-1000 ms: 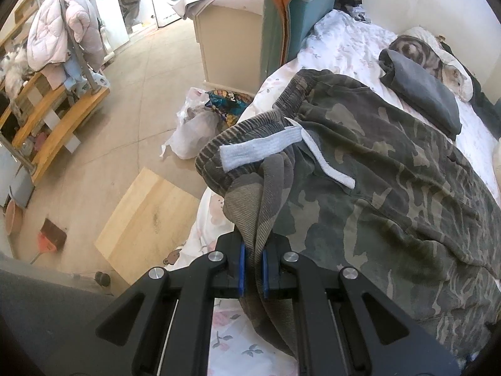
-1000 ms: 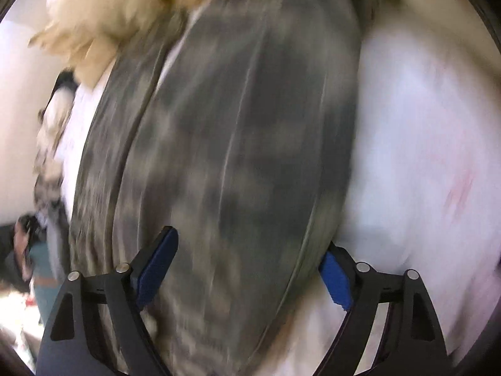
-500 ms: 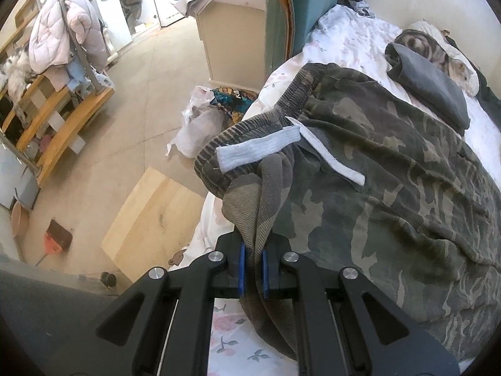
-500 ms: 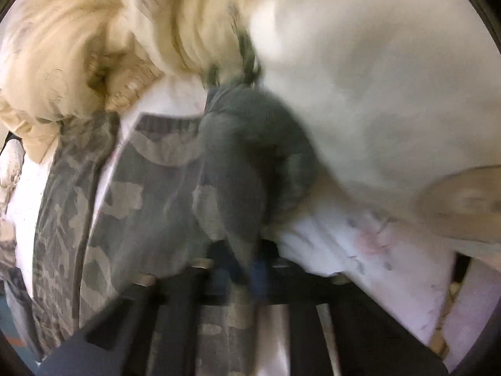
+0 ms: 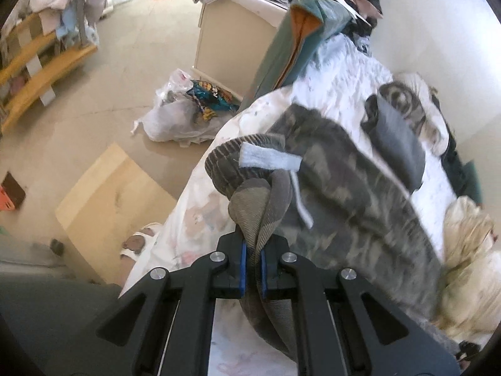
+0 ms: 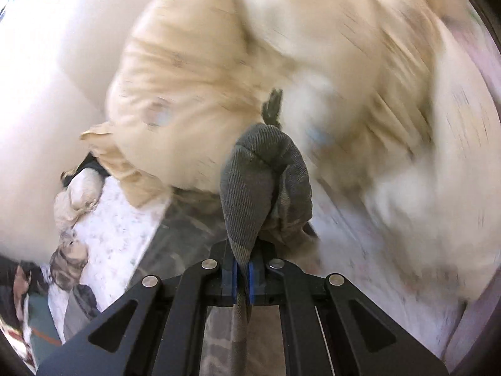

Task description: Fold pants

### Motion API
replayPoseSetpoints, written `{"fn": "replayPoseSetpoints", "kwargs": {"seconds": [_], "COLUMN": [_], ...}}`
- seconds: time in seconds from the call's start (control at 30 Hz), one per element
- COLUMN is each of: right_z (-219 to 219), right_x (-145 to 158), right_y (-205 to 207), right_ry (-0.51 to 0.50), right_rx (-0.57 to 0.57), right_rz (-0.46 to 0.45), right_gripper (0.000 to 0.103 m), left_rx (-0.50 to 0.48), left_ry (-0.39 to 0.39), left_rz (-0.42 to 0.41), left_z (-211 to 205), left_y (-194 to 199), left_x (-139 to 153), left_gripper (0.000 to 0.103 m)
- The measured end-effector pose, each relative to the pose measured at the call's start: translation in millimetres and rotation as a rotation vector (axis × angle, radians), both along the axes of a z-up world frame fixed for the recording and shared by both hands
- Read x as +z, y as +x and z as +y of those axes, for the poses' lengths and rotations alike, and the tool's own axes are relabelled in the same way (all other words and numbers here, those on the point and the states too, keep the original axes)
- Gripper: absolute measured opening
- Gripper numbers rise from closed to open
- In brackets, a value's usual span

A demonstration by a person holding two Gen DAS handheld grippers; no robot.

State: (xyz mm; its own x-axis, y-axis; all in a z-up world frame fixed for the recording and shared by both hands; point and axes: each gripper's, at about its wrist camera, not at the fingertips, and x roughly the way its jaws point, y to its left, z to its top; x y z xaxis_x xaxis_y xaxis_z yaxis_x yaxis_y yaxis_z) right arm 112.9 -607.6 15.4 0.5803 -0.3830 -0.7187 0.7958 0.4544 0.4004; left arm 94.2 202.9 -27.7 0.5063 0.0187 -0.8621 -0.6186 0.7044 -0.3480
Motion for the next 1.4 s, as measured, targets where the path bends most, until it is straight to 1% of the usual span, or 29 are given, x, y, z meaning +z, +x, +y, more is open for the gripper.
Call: {"fn": "replayPoseSetpoints", "kwargs": {"seconds": [0.03,0.07,0.13,0.2,0.27,0.3,0.37,0.43,0.5,0.53,0.6,0.67,0.73,0.8,0.87,0.93,0.97,1.0,1.03,1.07,1.1,1.17,1.2,1.23,1.27,1.3,1.33,1.37,1.4], "right_z": [-0.3,-2.3,-3.4,-6.2,-5.2,-6.4,-8.1,-1.4,3.1,3.1,2.4,1.8,3.6,8.5,12.2,14.3,16.1,16.2,15.3,13.5,11.9,8.7,8.4,7.9,10.0,11.6,12.6,12.0,10.9], "right_x": [9.3,19.3,26.1,25.3,16.5,10.3,-7.6,-25.1,-40.9,-51.2,-71.6,-96.5,-118.1,-133.2,-147.6,-156.0,-156.6,-154.7,-150.8,-143.6,-134.8,-116.3,-107.3,-98.1,-93.1,-87.0,-79.1,-75.0,-72.6], "right_y": [8.6,21.3,46.2,78.6,113.5,129.6,167.4,206.5,244.0,267.9,302.4,331.8,352.8,364.0,372.2,372.7,373.2,371.2,368.6,364.5,358.9,346.4,339.3,331.8,328.5,322.7,313.4,306.4,297.0], "right_ry": [-0.013,-0.024,-0.029,-0.028,-0.042,-0.048,-0.071,-0.134,-0.166,-0.171,-0.171,-0.165,-0.153,-0.165,-0.173,-0.164,-0.158,-0.154,-0.154,-0.161,-0.168,-0.157,-0.137,-0.112,-0.114,-0.129,-0.154,-0.162,-0.16], "right_rx": [0.02,0.045,0.098,0.148,0.182,0.192,0.215,0.256,0.283,0.294,0.321,0.336,0.355,0.378,0.402,0.436,0.453,0.47,0.484,0.485,0.485,0.507,0.531,0.574,0.602,0.621,0.639,0.648,0.657], "right_rz": [-0.006,-0.014,0.006,0.034,0.082,0.104,0.144,0.222,0.261,0.291,0.359,0.427,0.465,0.504,0.538,0.559,0.548,0.534,0.523,0.511,0.483,0.424,0.395,0.367,0.356,0.357,0.361,0.357,0.351], "right_gripper": [0.004,0.004,0.004,0.004,0.004,0.004,0.004,0.004,0.004,0.004,0.004,0.004,0.004,0.004,0.005,0.012,0.025,0.048,0.06,0.073,0.075,0.075,0.075,0.075,0.075,0.075,0.075,0.075,0.075], "left_rx": [0.003,-0.006,-0.013,-0.023,-0.048,-0.055,-0.092,-0.134,-0.17,-0.199,-0.227,-0.26,-0.276,-0.283,-0.275,-0.247,-0.237,-0.235,-0.258,-0.273,-0.29,-0.319,-0.348,-0.369,-0.386,-0.387,-0.387,-0.384,-0.381], "left_ry": [-0.022,-0.024,-0.024,-0.013,0.025,0.041,0.107,0.194,0.248,0.302,0.366,0.408,0.436,0.465,0.441,0.381,0.34,0.315,0.262,0.226,0.189,0.209,0.234,0.262,0.322,0.392,0.436,0.485,0.517], "left_rz": [-0.002,-0.004,0.004,0.004,0.019,0.023,0.043,0.061,0.077,0.098,0.131,0.185,0.204,0.238,0.244,0.233,0.215,0.203,0.182,0.176,0.169,0.168,0.171,0.173,0.178,0.185,0.181,0.167,0.16], "left_z": [5.0,7.7,11.7,12.5,9.9,8.6,1.2,-6.8,-14.6,-21.3,-27.7,-33.7,-37.8,-40.6,-38.3,-30.4,-25.9,-24.4,-19.8,-20.0,-17.8,-19.7,-23.4,-26.9,-31.4,-34.1,-34.0,-33.1,-29.8], "left_y": [7.5,16.2,36.5,61.4,93.2,108.7,148.0,185.6,219.9,244.2,276.9,304.3,327.7,341.1,349.5,351.0,349.7,348.4,347.1,348.3,346.6,340.5,336.2,334.6,330.3,326.9,324.5,318.5,316.2], "left_x": [4.6,9.5,18.1,24.5,26.4,25.2,17.4,9.1,-0.8,-8.4,-22.2,-39.9,-57.8,-73.2,-84.7,-90.2,-90.3,-89.6,-87.7,-88.3,-86.7,-79.1,-74.0,-70.0,-63.9,-57.9,-53.8,-48.0,-44.6], "left_gripper": [0.004,0.004,0.005,0.005,0.005,0.005,0.005,0.005,0.005,0.005,0.005,0.005,0.005,0.006,0.009,0.01,0.013,0.023,0.028,0.043,0.05,0.05,0.05,0.05,0.051,0.058,0.064,0.073,0.075]}}
